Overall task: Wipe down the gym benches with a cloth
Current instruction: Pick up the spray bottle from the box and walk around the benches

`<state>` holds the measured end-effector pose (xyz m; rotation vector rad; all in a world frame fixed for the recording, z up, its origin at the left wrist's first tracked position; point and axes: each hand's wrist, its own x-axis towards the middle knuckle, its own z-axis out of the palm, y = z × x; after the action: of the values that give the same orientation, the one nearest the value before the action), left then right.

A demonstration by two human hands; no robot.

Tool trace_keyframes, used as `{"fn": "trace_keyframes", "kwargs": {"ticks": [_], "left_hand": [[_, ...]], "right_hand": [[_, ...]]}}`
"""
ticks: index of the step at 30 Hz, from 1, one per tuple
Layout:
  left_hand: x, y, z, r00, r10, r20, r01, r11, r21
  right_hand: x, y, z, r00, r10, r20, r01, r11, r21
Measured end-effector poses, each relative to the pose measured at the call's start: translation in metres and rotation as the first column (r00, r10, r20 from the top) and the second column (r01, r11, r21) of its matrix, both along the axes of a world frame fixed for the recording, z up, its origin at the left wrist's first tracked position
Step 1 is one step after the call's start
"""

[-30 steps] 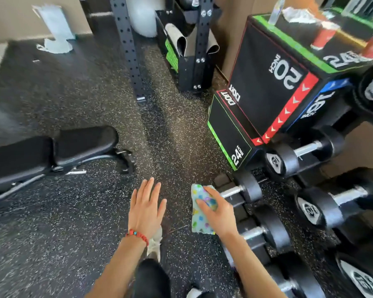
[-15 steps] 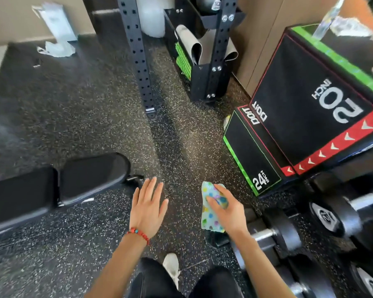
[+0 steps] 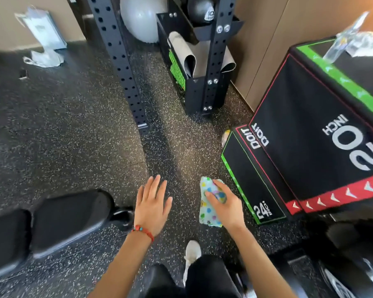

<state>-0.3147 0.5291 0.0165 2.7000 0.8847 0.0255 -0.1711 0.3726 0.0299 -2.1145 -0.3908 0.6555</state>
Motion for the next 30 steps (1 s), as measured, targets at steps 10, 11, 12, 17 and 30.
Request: {"fn": "trace_keyframes", "kwargs": {"ticks": [10,11,12,17,30], "left_hand": [[0.132,0.055,0.013,0.996,-0.091,0.003,0.091,0.996,0.025],[0.147,0.062,0.013,0.994,-0.107,0.004,0.106,0.994,0.026],[0.161,0.069,0.014,0.992,-0.125,0.006,0.125,0.992,0.032],[0.241,0.103,0.011,0.961,-0.275,0.025,0.272,0.959,0.073],[0.450,0.143,0.041,0.722,-0.684,0.108,0.668,0.729,0.152]], "right_hand": [[0.122,0.047,0.014,0.993,-0.117,-0.026,0.118,0.992,0.053],[0.132,0.051,0.015,0.990,-0.141,-0.022,0.142,0.988,0.057],[0.141,0.055,0.016,0.986,-0.167,-0.018,0.167,0.984,0.062],[0.193,0.075,0.018,0.947,-0.320,-0.011,0.320,0.943,0.094],[0.302,0.089,0.036,0.608,-0.794,-0.020,0.783,0.595,0.179]]}}
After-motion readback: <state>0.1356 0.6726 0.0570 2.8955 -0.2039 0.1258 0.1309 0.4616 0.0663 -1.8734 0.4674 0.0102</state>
